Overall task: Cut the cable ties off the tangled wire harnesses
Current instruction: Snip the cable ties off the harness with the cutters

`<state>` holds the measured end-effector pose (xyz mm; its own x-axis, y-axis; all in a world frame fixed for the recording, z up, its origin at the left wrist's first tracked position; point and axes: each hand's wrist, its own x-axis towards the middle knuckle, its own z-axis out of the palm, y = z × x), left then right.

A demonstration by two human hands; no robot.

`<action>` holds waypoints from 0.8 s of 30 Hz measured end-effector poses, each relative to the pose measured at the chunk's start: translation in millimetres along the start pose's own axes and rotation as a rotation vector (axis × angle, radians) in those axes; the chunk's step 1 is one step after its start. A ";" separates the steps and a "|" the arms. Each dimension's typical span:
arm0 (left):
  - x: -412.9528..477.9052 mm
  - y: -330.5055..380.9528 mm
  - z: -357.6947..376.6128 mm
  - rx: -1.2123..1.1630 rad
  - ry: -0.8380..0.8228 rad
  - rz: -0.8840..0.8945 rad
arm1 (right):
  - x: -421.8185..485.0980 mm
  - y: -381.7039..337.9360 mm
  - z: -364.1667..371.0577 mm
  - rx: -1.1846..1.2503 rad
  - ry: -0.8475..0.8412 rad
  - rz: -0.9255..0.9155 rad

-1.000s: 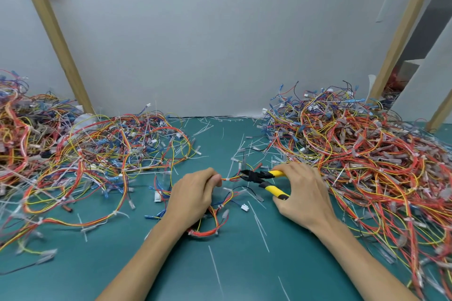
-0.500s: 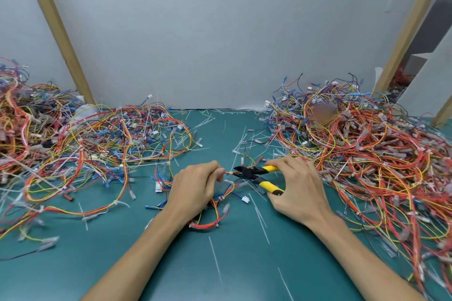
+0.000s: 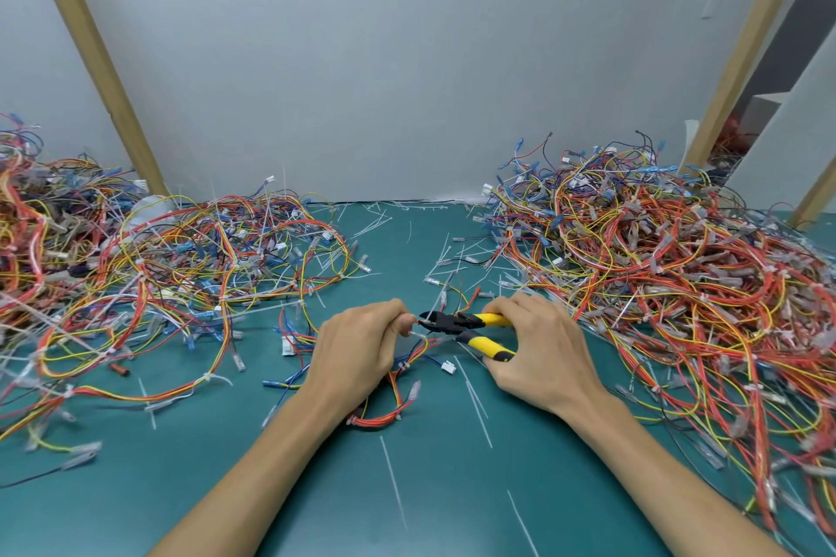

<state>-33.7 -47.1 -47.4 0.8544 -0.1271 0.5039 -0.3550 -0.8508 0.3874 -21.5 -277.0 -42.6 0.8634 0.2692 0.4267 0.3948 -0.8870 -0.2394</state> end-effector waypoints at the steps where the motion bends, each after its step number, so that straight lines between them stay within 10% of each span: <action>1: 0.1 -0.1 0.2 -0.005 0.000 -0.003 | -0.2 -0.8 -0.5 0.006 0.001 0.000; 24: -0.3 4.0 -0.1 -0.220 0.057 0.009 | 5.4 -2.4 -8.0 0.227 -0.170 0.177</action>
<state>-35.4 -50.4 -45.9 0.8302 -0.0993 0.5486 -0.4417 -0.7175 0.5386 -20.3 -276.4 -32.7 0.9573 0.1939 0.2145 0.2775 -0.8244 -0.4932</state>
